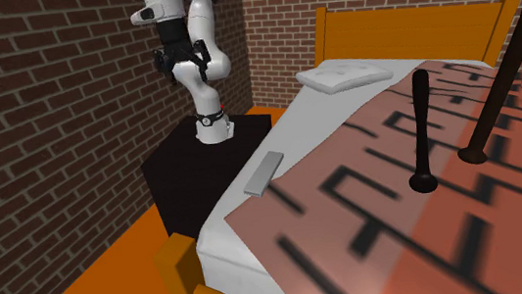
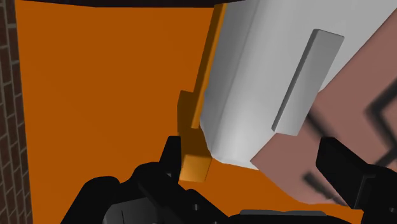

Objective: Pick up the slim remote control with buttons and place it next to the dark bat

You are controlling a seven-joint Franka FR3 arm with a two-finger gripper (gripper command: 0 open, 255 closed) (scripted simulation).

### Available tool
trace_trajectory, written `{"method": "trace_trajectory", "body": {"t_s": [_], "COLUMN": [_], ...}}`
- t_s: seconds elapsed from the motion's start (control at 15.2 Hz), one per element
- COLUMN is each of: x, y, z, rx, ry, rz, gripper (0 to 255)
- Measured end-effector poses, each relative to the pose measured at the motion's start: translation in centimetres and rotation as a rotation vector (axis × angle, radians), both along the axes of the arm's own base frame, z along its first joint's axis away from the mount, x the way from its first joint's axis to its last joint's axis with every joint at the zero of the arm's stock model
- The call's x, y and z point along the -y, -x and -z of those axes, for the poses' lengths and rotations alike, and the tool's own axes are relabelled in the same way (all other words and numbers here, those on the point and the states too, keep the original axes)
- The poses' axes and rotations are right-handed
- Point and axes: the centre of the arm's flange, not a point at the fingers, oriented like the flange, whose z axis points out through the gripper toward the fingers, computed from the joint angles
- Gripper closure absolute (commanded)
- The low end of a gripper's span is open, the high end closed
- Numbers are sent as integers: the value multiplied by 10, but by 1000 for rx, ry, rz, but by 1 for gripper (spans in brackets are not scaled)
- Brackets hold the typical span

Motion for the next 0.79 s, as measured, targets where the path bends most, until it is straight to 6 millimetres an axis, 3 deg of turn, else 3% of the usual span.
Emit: {"method": "trace_trajectory", "body": {"t_s": [0.79], "x": [-114], "y": [-32], "z": [109], "rx": [-49], "ry": [56], "rz": [30], "gripper": [0]}}
